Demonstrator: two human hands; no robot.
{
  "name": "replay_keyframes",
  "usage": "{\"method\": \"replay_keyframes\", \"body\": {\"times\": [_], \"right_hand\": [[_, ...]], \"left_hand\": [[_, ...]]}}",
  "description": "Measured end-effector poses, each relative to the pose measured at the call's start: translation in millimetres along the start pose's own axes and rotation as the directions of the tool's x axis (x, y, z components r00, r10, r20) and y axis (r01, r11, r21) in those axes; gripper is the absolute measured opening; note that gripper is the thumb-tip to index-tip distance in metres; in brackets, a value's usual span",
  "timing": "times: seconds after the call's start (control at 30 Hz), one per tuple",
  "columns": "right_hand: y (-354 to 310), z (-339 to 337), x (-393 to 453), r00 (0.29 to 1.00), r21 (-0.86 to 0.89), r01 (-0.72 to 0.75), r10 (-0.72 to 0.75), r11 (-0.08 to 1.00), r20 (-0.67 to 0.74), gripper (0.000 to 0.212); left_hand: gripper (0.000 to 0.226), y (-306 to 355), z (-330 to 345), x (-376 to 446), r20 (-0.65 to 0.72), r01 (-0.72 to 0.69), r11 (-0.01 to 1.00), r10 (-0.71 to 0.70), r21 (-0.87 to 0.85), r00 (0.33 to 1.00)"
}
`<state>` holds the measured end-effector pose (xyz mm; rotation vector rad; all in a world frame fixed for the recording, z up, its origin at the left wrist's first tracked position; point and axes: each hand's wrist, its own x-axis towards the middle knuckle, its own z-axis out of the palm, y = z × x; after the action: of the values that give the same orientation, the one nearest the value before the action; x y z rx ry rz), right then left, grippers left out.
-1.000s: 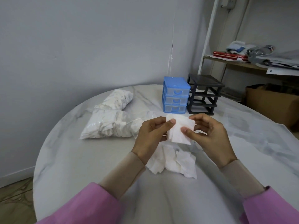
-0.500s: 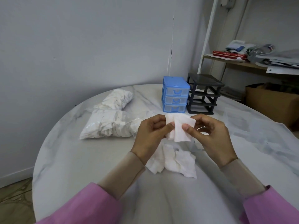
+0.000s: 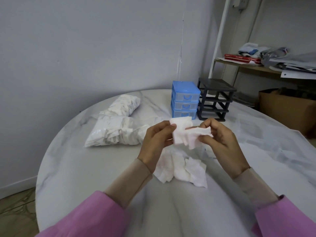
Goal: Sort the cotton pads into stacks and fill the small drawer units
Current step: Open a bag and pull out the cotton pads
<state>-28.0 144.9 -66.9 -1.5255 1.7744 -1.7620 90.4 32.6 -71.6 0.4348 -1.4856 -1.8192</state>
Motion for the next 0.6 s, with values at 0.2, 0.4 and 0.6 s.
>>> {"method": "replay_keyframes", "body": {"times": [0.2, 0.4, 0.6], "right_hand": [[-5.6, 1.4, -3.0, 0.998, -0.03, 0.055, -0.053, 0.998, 0.046, 0.018], [1.5, 0.3, 0.7, 0.997, -0.05, 0.027, -0.03, 0.998, -0.07, 0.02], [5.7, -3.3, 4.2, 0.989, -0.055, -0.071, 0.063, 0.996, -0.13, 0.034]], "left_hand": [[0.02, -1.7, -1.0, -0.8, -0.003, -0.05, 0.995, 0.05, 0.089, 0.999], [0.019, -4.8, -0.9, 0.4, 0.017, -0.069, 0.99, 0.068, 0.12, 0.998], [0.013, 0.2, 1.8, -2.8, 0.021, -0.076, 0.993, 0.074, 0.087, 0.997]]}}
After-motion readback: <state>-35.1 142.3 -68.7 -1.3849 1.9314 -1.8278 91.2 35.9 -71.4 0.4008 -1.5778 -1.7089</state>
